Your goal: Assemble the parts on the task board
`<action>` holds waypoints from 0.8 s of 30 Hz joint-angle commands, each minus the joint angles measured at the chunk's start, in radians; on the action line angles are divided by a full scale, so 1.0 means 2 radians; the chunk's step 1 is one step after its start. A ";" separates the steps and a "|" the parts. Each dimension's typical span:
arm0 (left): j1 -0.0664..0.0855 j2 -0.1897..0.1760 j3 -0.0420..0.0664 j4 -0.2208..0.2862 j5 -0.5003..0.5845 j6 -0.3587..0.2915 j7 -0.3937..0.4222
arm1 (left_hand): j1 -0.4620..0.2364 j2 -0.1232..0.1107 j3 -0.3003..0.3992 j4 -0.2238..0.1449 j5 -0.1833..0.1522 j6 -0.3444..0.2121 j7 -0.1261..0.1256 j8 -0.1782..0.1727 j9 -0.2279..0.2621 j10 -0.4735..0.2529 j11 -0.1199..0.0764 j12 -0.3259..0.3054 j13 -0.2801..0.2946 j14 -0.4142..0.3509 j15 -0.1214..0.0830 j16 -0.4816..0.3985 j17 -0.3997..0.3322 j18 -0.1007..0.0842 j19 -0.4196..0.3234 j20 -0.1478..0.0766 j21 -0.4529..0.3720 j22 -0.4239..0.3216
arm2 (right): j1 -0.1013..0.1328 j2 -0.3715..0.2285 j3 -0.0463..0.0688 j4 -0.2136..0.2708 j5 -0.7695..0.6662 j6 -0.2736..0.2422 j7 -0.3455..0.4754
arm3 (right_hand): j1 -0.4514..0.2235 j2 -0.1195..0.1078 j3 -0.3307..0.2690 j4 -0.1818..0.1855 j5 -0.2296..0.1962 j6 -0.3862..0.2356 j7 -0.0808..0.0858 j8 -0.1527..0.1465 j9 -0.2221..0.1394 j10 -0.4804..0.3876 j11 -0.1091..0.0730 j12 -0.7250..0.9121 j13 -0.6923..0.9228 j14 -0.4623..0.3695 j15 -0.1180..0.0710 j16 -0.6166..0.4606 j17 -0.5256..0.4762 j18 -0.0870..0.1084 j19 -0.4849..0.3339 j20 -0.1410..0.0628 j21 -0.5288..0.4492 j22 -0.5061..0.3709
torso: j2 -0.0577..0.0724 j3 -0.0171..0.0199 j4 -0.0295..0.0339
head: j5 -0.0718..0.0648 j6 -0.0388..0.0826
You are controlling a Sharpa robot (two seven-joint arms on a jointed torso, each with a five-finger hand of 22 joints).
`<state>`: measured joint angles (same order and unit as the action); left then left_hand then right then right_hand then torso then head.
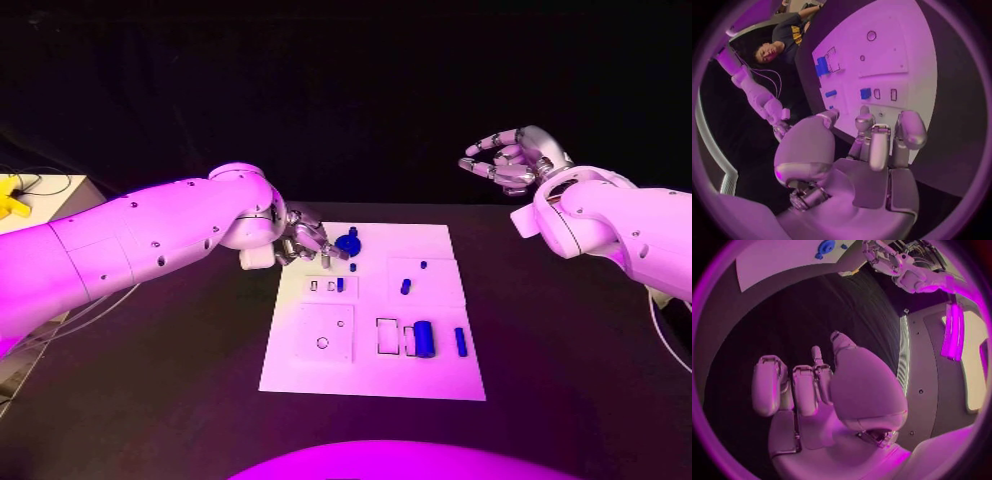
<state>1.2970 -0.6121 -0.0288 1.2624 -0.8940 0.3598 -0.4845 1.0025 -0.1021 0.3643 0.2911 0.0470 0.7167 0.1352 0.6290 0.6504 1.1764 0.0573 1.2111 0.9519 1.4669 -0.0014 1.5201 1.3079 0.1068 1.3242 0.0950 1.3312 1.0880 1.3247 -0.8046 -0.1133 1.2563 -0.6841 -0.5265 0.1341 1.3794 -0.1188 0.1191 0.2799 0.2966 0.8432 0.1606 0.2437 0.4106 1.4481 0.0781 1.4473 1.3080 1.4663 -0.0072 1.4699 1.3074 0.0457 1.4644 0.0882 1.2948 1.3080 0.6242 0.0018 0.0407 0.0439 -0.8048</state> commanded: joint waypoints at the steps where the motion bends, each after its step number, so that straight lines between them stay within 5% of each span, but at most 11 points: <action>1: 0.002 0.010 -0.005 -0.008 -0.012 0.020 -0.010 | 0.000 0.008 -0.002 0.001 0.001 0.001 -0.001 0.003 0.002 0.002 0.000 0.001 0.000 0.036 -0.004 0.001 0.094 -0.006 0.003 -0.002 0.002 0.001 | 0.001 0.002 0.000 -0.002 -0.004 0.010 0.002 | -0.001 -0.004 0.003 0.001 0.003 -0.004 0.001 -0.002 -0.001 -0.003 -0.001 -0.001 0.073 0.030 0.002 -0.003 0.046 0.009 -0.001 0.004 -0.003 0.019 | 0.000 -0.0001 -0.0001 | 0.001 -0.002; 8: 0.002 0.023 -0.015 -0.021 -0.013 0.026 -0.011 | -0.001 0.015 0.001 0.000 0.001 -0.001 -0.001 0.004 0.005 -0.004 -0.001 -0.004 -0.008 0.034 -0.004 -0.001 0.091 -0.006 0.002 -0.002 0.001 -0.001 | 0.001 0.004 0.000 -0.005 -0.007 0.011 0.002 | -0.001 -0.005 0.003 0.001 0.005 -0.004 0.001 -0.002 -0.001 -0.005 -0.001 -0.004 0.071 0.029 0.002 -0.006 0.041 0.011 -0.003 0.004 -0.009 0.014 | 0.001 -0.0004 -0.0005 | 0.002 -0.006; 12: 0.001 0.030 -0.017 -0.028 -0.016 0.030 -0.012 | 0.005 0.018 0.008 -0.002 0.001 -0.003 -0.001 0.006 0.008 -0.005 -0.001 -0.005 -0.008 0.035 -0.004 0.000 0.091 -0.006 0.001 -0.003 0.002 -0.001 | 0.001 0.005 0.000 -0.009 -0.002 0.009 0.009 | -0.004 -0.009 0.012 0.002 0.007 -0.009 0.001 -0.001 -0.001 -0.043 -0.001 -0.044 0.035 0.014 0.001 -0.041 -0.006 0.021 -0.022 0.004 -0.062 -0.025 | 0.002 -0.0002 -0.0003 | 0.003 -0.009; 15: 0.001 0.035 -0.018 -0.033 -0.018 0.035 -0.013 | 0.009 0.017 0.012 -0.003 0.001 -0.004 -0.001 0.006 0.010 -0.006 -0.001 -0.006 -0.010 0.034 -0.005 -0.001 0.091 -0.006 0.001 -0.003 0.002 -0.001 | 0.001 0.007 0.000 -0.013 0.010 0.004 0.019 | -0.005 -0.016 0.029 0.002 0.006 -0.015 0.001 0.001 -0.001 -0.127 -0.001 -0.146 -0.056 -0.028 0.001 -0.149 -0.122 0.050 -0.081 0.004 -0.225 -0.148 | 0.002 -0.0005 -0.0005 | 0.003 -0.011; 17: 0.001 0.037 -0.018 -0.036 -0.019 0.038 -0.014 | 0.009 0.017 0.013 -0.003 0.001 -0.004 -0.001 0.006 0.010 -0.007 -0.001 -0.006 -0.011 0.034 -0.005 -0.001 0.090 -0.005 0.000 -0.003 0.001 -0.002 | 0.001 0.008 0.000 -0.015 0.020 0.002 0.025 | -0.007 -0.022 0.044 0.002 0.006 -0.017 0.002 0.005 0.001 -0.208 -0.001 -0.261 -0.161 -0.068 0.001 -0.268 -0.230 0.069 -0.127 0.005 -0.373 -0.260 | 0.003 -0.0009 -0.0010 | 0.003 -0.011; 18: 0.001 0.039 -0.019 -0.037 -0.019 0.039 -0.014 | 0.009 0.017 0.013 -0.003 0.001 -0.004 -0.001 0.006 0.010 -0.007 -0.001 -0.006 -0.011 0.034 -0.005 -0.001 0.090 -0.005 0.000 -0.003 0.001 -0.002 | 0.001 0.009 0.000 -0.017 0.026 0.001 0.029 | -0.008 -0.027 0.058 0.001 0.004 -0.020 0.007 0.008 0.002 -0.226 0.002 -0.317 -0.218 -0.089 -0.001 -0.345 -0.284 0.069 -0.132 0.009 -0.412 -0.291 | 0.004 -0.0011 -0.0014 | 0.003 -0.012; 19: 0.000 0.040 -0.019 -0.039 -0.019 0.040 -0.014 | 0.010 0.017 0.014 -0.004 0.001 -0.004 -0.001 0.007 0.011 -0.007 -0.001 -0.007 -0.012 0.034 -0.005 -0.001 0.090 -0.005 0.000 -0.003 0.001 -0.002 | 0.001 0.010 0.000 -0.019 0.033 -0.001 0.033 | -0.009 -0.029 0.066 0.003 0.007 -0.021 0.004 0.009 0.003 -0.239 0.004 -0.339 -0.236 -0.101 0.008 -0.371 -0.292 0.069 -0.137 0.010 -0.432 -0.307 | 0.005 -0.0011 -0.0019 | 0.004 -0.012; 24: -0.001 0.044 -0.020 -0.043 -0.015 0.043 -0.014 | 0.012 0.014 0.016 -0.004 0.001 -0.006 -0.001 0.007 0.012 -0.009 -0.001 -0.008 -0.013 0.033 -0.004 -0.002 0.088 -0.005 -0.001 -0.003 0.001 -0.003 | 0.001 0.013 0.000 -0.023 0.051 -0.005 0.046 | -0.019 -0.045 0.109 0.001 0.007 -0.019 0.019 0.018 0.005 -0.261 0.021 -0.451 -0.359 -0.152 0.029 -0.490 -0.324 0.067 -0.166 0.032 -0.532 -0.396 | 0.007 -0.0010 -0.0033 | 0.004 -0.012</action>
<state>1.2962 -0.5286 -0.0682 1.1778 -0.9218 0.4147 -0.5107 1.0188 -0.0733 0.3921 0.2828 0.0470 0.7129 0.1316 0.6357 0.6732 1.1683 0.0569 1.2003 0.9264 1.4668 -0.0014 1.5201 1.3077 0.1070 1.3240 0.0950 1.3311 1.0820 1.3251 -0.7809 -0.1133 1.2130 -0.6330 -0.5237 0.1767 1.3409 -0.1998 0.3280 0.2812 0.3059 0.7911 0.1775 0.2780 0.4206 0.9337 0.1172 0.5695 0.6163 1.1783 0.0470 0.5165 0.6670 0.1780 1.1424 0.1490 0.2528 0.5353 0.6341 -0.0002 0.0361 0.0518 -0.8285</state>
